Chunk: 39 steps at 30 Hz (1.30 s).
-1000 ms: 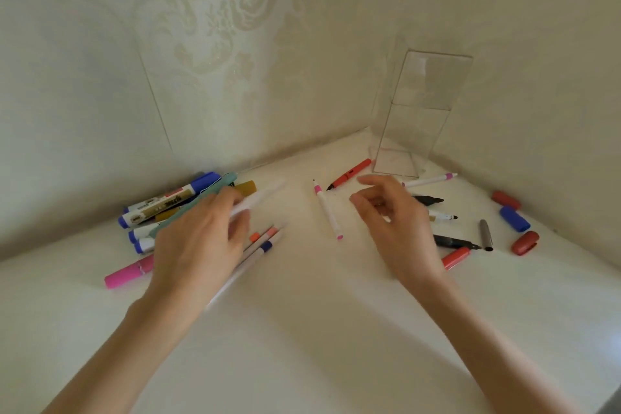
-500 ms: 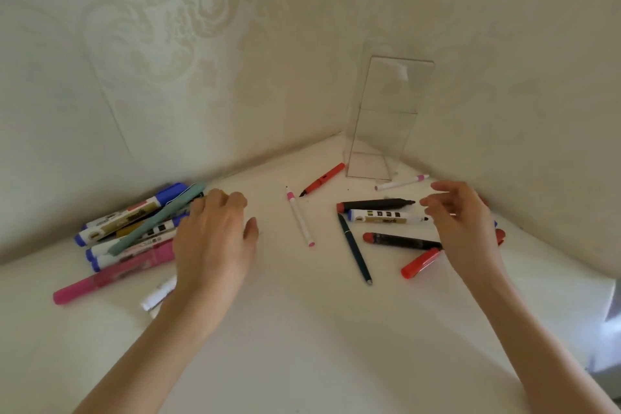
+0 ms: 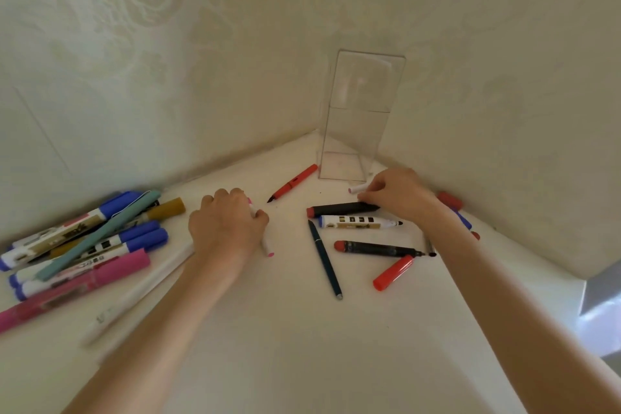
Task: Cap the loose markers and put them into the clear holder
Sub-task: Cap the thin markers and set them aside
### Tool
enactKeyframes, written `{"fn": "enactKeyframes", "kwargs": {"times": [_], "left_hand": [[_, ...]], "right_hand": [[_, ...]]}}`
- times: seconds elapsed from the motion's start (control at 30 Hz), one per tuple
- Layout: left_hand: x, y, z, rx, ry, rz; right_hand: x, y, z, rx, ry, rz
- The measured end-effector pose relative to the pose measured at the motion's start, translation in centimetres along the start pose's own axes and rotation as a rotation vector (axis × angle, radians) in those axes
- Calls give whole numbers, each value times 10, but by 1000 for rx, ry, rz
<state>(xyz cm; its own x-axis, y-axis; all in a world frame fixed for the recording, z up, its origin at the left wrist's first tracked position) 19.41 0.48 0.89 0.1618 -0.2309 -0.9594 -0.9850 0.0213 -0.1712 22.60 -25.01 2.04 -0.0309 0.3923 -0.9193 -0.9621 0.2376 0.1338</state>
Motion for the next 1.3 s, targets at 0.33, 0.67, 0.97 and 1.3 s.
{"fn": "enactKeyframes", "kwargs": {"times": [0.33, 0.67, 0.97, 1.3], "left_hand": [[-5, 4, 4, 17, 29, -31], [-67, 52, -10, 462, 762, -362], [-64, 61, -16, 576, 693, -424], [-56, 66, -24, 634, 675, -332]], "right_hand": [[9, -26, 14, 72, 138, 10], [-21, 80, 57, -368, -851, -69], [-21, 106, 71, -487, -891, -109], [25, 84, 51, -86, -1610, 328]]}}
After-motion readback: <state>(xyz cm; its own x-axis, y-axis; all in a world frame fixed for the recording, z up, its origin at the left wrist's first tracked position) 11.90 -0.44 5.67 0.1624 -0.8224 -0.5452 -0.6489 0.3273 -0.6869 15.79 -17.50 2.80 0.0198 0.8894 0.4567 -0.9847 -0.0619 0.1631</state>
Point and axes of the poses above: each hand's wrist, its own y-axis away from the middle knuckle, its own x-axis out of the palm, z = x × y, the point moved 9 cm from there along -y, towards the middle knuckle, and after that the axes turned 12 degrees about x, right-handed, at the moved point
